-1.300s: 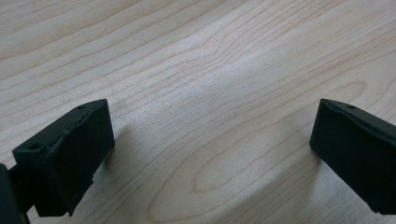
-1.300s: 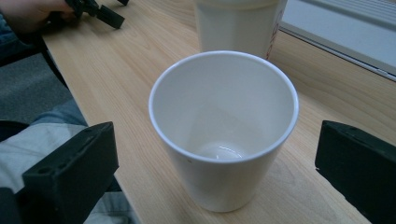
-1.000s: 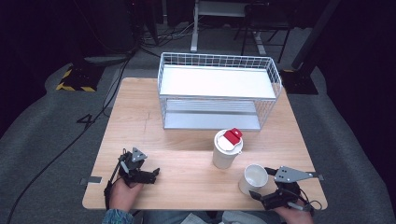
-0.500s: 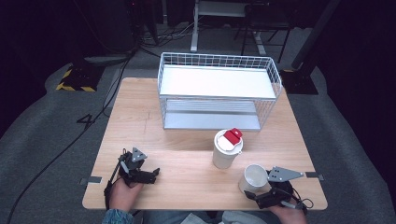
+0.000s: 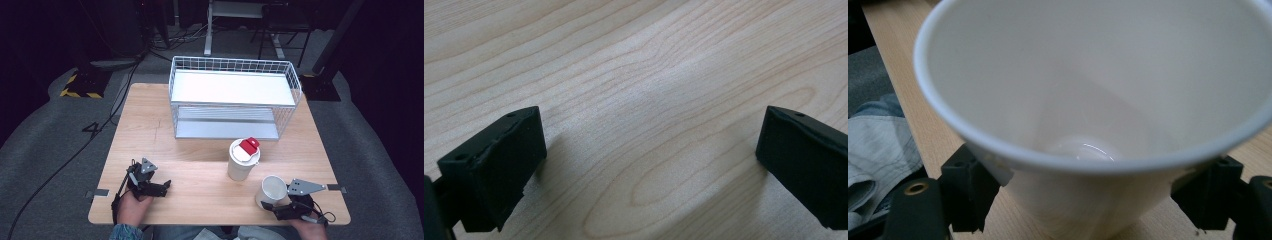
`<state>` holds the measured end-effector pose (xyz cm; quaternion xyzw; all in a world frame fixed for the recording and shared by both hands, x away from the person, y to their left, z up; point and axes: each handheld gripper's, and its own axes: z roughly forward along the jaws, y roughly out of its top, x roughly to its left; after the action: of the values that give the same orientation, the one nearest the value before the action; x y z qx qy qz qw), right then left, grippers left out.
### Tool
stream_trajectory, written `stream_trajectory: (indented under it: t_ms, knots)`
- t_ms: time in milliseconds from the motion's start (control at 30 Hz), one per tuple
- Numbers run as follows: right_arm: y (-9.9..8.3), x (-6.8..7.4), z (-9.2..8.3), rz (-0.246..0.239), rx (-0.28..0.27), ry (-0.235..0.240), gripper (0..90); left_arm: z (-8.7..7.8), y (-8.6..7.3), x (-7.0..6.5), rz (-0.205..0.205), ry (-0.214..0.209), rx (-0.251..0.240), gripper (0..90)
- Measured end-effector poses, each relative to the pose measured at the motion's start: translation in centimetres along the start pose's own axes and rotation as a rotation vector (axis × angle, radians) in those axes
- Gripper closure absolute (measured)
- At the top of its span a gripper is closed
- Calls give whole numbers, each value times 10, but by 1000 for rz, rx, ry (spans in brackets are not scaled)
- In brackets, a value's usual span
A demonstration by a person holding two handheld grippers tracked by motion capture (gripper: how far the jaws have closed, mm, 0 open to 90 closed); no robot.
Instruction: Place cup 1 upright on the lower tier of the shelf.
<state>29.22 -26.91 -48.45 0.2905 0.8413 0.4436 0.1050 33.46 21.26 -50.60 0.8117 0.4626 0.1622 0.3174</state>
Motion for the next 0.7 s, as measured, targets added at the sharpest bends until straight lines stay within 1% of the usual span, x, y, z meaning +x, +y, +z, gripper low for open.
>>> stream_trajectory:
  t_ms: [133, 367, 567, 633, 700]
  knots:
    - [0, 1, 0, -11, 2, 1, 232, 0, 0, 0, -1, 2, -1, 2]
    - [2, 0, -3, -6, -8, 1, 233, 0, 0, 0, -1, 2, -2, 2]
    - [7, -4, -8, -4, -7, -14, 233, 0, 0, 0, -1, 2, -2, 2]
    - [11, -7, -11, 10, -6, -17, 233, 0, 0, 0, 0, 2, -2, 2]
    - [14, -8, -13, 6, -10, -25, 234, 0, 0, 0, -1, 2, -1, 2]
